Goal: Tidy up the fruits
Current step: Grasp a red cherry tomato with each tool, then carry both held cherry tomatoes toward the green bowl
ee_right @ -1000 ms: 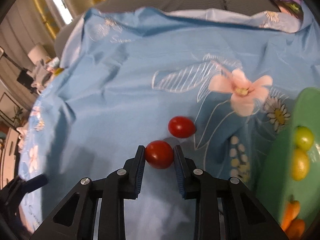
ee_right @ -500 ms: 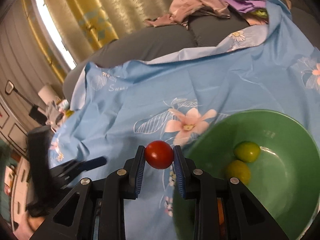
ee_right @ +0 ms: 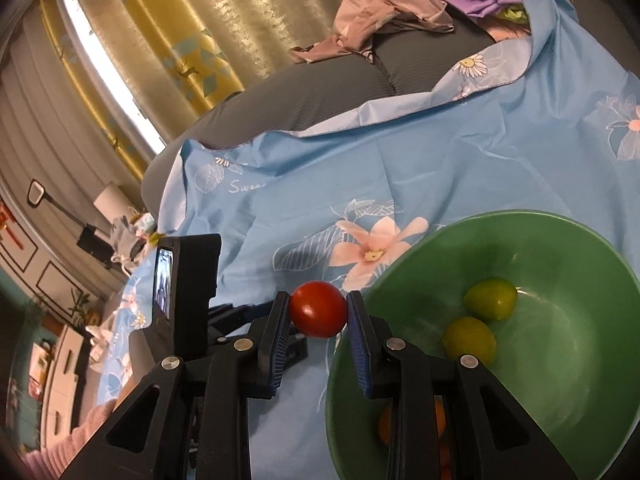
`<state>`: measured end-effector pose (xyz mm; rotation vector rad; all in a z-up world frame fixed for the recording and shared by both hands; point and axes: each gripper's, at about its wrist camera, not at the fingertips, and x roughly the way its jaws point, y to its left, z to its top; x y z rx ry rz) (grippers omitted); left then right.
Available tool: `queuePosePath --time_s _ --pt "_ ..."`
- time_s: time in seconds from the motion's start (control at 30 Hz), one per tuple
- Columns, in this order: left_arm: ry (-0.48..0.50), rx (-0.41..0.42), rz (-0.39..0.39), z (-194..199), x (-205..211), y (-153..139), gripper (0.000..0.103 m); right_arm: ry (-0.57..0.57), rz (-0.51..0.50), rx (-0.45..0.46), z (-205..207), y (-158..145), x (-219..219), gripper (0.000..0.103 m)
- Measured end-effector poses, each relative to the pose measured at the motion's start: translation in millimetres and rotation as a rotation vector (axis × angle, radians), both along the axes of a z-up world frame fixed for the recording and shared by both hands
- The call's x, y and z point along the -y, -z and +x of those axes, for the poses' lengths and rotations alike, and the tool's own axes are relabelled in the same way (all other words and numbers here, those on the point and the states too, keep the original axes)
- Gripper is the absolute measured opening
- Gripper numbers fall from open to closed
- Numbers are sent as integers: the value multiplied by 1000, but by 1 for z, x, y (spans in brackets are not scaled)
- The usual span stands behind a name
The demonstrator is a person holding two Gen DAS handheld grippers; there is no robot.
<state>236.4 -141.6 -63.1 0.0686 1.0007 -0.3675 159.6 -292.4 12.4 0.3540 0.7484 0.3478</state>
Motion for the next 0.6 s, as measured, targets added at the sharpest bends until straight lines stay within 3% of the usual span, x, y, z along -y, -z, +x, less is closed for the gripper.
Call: queuePosePath --time_s 0.2,0.6 --pt "-7 4 -11 -10 -9 -8 30 2 -9 8 -3 -3 -1 30" --pt "-23 57 -28 -89 -39 -49 31 -28 -38 -3 -36 -7 -14 30"
